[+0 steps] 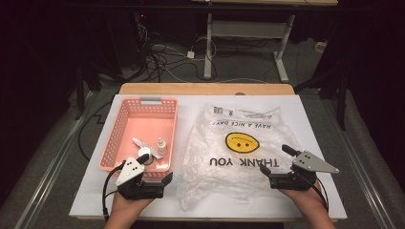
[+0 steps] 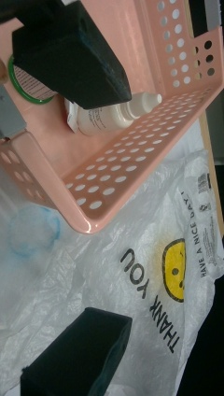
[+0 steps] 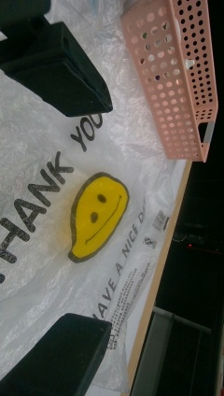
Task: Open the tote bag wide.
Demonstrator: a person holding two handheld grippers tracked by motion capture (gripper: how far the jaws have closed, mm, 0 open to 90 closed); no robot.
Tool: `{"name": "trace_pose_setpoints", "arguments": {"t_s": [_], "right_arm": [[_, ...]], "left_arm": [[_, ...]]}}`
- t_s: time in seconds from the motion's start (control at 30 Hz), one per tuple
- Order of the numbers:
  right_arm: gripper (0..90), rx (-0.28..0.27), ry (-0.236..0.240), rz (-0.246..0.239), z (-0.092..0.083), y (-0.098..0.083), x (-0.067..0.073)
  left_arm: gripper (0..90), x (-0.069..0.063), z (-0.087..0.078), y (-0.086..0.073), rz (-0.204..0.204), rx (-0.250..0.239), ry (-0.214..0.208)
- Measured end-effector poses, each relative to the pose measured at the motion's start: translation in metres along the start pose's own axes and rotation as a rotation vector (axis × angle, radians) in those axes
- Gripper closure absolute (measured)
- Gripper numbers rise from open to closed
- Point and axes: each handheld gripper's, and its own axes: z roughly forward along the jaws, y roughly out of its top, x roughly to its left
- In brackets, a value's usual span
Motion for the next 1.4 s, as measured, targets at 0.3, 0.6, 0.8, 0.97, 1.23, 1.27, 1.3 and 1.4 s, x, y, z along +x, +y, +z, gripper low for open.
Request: {"name": "trace_pose_setpoints", "arguments": {"t_s": [0.3, 0.6, 0.8, 0.97, 1.23, 1.27, 1.3, 1.4], "right_arm": [[0.2, 0.000, -0.002, -0.013, -0.003, 0.001, 0.001], [0.2, 0.006, -0.041, -0.003, -0.010, -0.001, -0.010], [0.2, 0.013, -0.078, 0.007, -0.014, -0.004, -0.021], [0.3, 0.024, -0.098, 0.039, -0.017, -0.008, -0.032], [0.2, 0.038, -0.142, 0.071, -0.023, -0.016, -0.049], [0.2, 0.038, -0.142, 0.071, -0.023, -0.016, -0.049], [0.2, 0.043, -0.148, 0.081, -0.023, -0.018, -0.052], [0.2, 0.047, -0.155, 0.082, -0.023, -0.019, -0.055]], "left_arm": [[0.0, -0.001, 0.002, 0.001, 0.007, 0.008, 0.003], [0.0, -0.001, 0.004, 0.002, 0.011, 0.008, 0.000], [0.0, -0.001, 0.002, 0.002, 0.011, 0.003, 0.001], [0.0, -0.001, 0.002, 0.002, 0.011, 0.007, 0.000], [0.0, -0.001, 0.003, 0.002, -0.003, 0.018, -0.018], [0.0, -0.001, 0.003, 0.002, -0.005, 0.017, -0.025], [0.0, -0.002, 0.003, 0.002, -0.005, 0.021, -0.027], [0.0, -0.003, 0.003, 0.002, -0.002, 0.025, -0.033]]}}
